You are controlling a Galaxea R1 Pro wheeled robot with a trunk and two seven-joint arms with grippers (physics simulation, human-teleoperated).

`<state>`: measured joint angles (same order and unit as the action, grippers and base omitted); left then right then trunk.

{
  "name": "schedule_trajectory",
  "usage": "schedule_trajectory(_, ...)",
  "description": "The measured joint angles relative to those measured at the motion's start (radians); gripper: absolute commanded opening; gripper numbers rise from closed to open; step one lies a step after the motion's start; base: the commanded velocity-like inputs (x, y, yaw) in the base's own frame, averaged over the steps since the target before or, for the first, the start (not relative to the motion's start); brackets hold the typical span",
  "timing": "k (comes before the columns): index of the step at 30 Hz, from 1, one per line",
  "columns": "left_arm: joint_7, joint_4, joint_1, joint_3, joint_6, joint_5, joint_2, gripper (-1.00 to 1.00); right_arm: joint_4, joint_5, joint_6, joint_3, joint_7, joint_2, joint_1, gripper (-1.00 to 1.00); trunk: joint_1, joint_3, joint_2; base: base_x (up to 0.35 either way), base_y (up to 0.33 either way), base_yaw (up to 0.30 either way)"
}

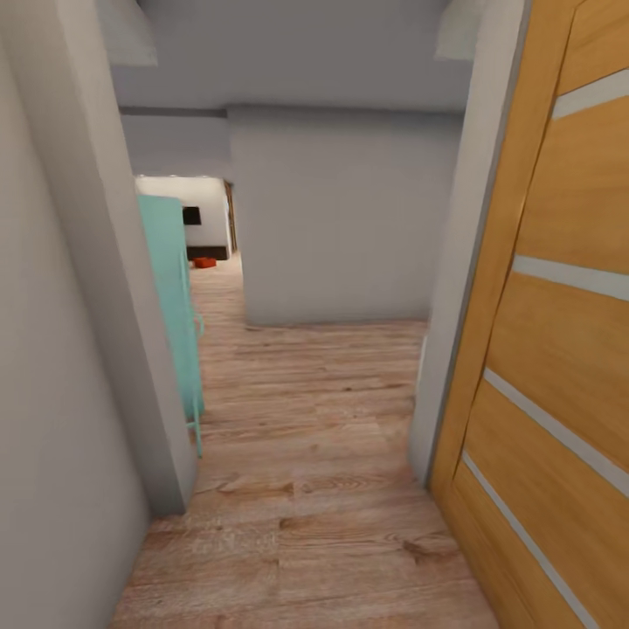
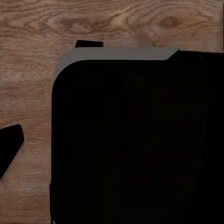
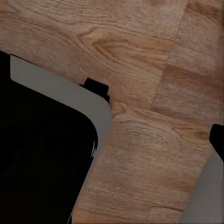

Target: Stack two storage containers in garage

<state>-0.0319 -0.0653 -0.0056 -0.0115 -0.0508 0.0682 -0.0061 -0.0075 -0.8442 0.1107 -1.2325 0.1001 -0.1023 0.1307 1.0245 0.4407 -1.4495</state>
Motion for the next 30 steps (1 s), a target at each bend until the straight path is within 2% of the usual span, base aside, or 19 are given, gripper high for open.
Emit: schedule_trajectory(30, 0.001, 0.0, 0.0, 0.0, 0.001, 0.003, 0.001, 1.0, 0.0, -0.002, -0.001, 0.0, 0.0, 0.0, 0.0, 1.0, 0.0, 0.0, 0.0, 0.321, 0.0, 0.0)
